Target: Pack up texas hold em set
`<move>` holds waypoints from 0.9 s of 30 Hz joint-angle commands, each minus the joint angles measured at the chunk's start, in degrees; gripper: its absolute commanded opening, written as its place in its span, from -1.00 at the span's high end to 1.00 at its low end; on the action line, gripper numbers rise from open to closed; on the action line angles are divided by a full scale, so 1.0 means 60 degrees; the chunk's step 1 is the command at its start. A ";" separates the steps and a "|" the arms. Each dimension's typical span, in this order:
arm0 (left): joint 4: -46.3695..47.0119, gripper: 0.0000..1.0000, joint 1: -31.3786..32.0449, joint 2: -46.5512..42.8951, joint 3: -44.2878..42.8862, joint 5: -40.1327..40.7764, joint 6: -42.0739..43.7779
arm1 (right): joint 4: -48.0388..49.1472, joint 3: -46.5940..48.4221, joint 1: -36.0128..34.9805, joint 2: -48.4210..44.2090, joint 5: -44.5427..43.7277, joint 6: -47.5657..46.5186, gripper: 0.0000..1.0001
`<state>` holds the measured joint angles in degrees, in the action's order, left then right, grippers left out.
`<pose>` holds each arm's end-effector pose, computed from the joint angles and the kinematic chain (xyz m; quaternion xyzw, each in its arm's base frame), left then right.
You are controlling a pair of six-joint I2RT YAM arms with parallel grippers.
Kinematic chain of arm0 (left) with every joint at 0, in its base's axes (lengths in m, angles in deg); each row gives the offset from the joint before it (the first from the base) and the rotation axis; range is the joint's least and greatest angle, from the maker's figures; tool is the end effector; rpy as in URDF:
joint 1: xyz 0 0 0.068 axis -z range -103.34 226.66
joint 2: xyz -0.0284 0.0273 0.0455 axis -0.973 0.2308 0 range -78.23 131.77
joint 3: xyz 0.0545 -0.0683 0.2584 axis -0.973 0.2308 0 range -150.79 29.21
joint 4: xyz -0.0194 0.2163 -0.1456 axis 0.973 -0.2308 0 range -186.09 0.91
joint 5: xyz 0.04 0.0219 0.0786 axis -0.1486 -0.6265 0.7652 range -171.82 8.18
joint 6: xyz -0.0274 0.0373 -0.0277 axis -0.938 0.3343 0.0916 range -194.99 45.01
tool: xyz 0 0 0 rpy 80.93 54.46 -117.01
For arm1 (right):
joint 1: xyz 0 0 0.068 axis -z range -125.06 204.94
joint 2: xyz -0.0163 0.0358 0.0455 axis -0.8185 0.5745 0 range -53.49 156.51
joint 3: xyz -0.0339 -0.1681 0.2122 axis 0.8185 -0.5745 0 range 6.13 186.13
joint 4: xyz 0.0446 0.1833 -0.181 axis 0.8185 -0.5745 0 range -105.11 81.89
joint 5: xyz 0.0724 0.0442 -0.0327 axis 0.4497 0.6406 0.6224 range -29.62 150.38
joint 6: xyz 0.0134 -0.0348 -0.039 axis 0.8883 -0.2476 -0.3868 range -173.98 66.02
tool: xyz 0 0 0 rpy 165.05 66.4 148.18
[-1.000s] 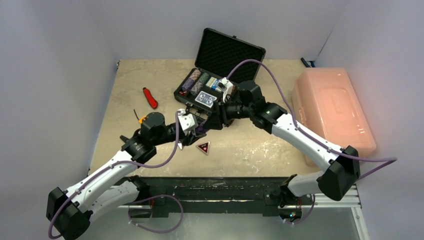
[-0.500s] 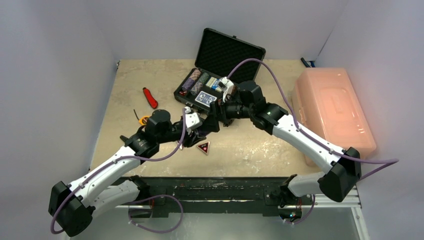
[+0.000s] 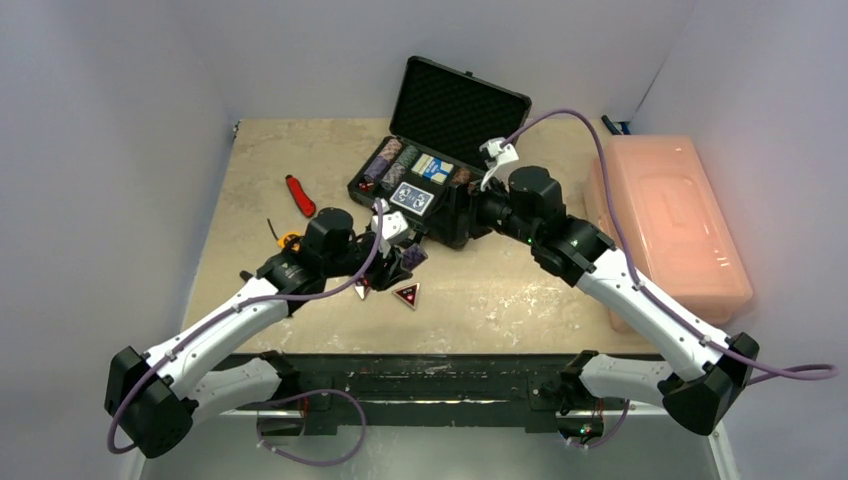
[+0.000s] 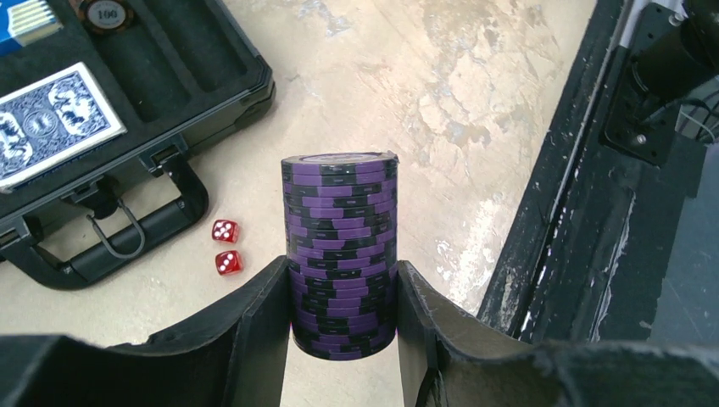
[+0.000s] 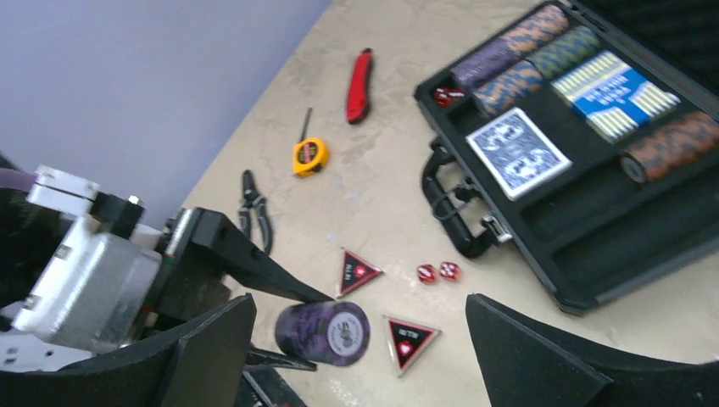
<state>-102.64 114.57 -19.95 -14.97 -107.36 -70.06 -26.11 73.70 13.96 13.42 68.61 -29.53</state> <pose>0.1700 -0.1518 0.2873 0.4113 0.7350 -0.3246 0.4305 0.1967 0.1776 0.3866 -0.1575 0.7890 0.3680 0.4660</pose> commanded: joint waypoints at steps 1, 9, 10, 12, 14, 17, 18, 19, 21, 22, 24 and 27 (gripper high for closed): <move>-0.0206 1.00 0.0005 0.0433 -0.1332 0.0876 -0.0737 | -0.0656 -0.0185 -0.0027 -0.0256 -0.1900 0.0203 -0.98; -0.1734 1.00 -0.0041 0.1648 -0.2799 0.1459 -0.1558 | -0.1029 -0.0382 -0.0019 -0.0575 -0.2677 0.0238 -0.98; -0.2084 1.00 -0.0050 0.1955 -0.3166 0.1510 -0.1598 | -0.1065 -0.0402 -0.0015 -0.0627 -0.2851 0.0266 -0.98; -0.2597 1.00 -0.0061 0.2550 -0.3689 0.1848 -0.1788 | -0.1229 -0.0394 -0.0008 -0.0743 -0.3384 0.0364 -0.98; -0.2747 1.00 -0.0074 0.3023 -0.4030 0.2271 -0.1975 | -0.1476 -0.0404 -0.0026 -0.0913 -0.3974 0.0427 -0.98; -0.3093 1.00 -0.0220 0.3758 -0.4756 0.2402 -0.2166 | -0.1622 -0.0571 -0.0016 -0.1279 -0.4872 0.0441 -0.98; -0.3248 1.00 -0.0266 0.4113 -0.5017 0.2346 -0.2214 | -0.1632 -0.0646 -0.0018 -0.1406 -0.5030 0.0430 -0.98; -0.3381 1.00 -0.0303 0.4362 -0.5280 0.2320 -0.2244 | -0.1639 -0.0717 -0.0026 -0.1524 -0.5189 0.0411 -0.98; -0.3571 1.00 -0.0331 0.4845 -0.5758 0.2322 -0.2271 | -0.1636 -0.0828 -0.0026 -0.1733 -0.5370 0.0369 -0.98; -0.3613 1.00 -0.0337 0.5050 -0.5957 0.2312 -0.2279 | -0.1643 -0.0865 -0.0010 -0.1821 -0.5424 0.0352 -0.98; -0.3606 1.00 -0.0331 0.5404 -0.6284 0.2422 -0.2299 | -0.1692 -0.0911 -0.0024 -0.1924 -0.5513 0.0322 -0.98; -0.3694 1.00 -0.0359 0.6002 -0.6822 0.2811 -0.2342 | -0.1830 -0.0920 -0.0013 -0.2003 -0.5649 0.0306 -0.98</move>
<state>-126.11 112.71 14.08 -49.35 -92.65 -82.69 -36.17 68.52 13.96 2.32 38.51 -27.83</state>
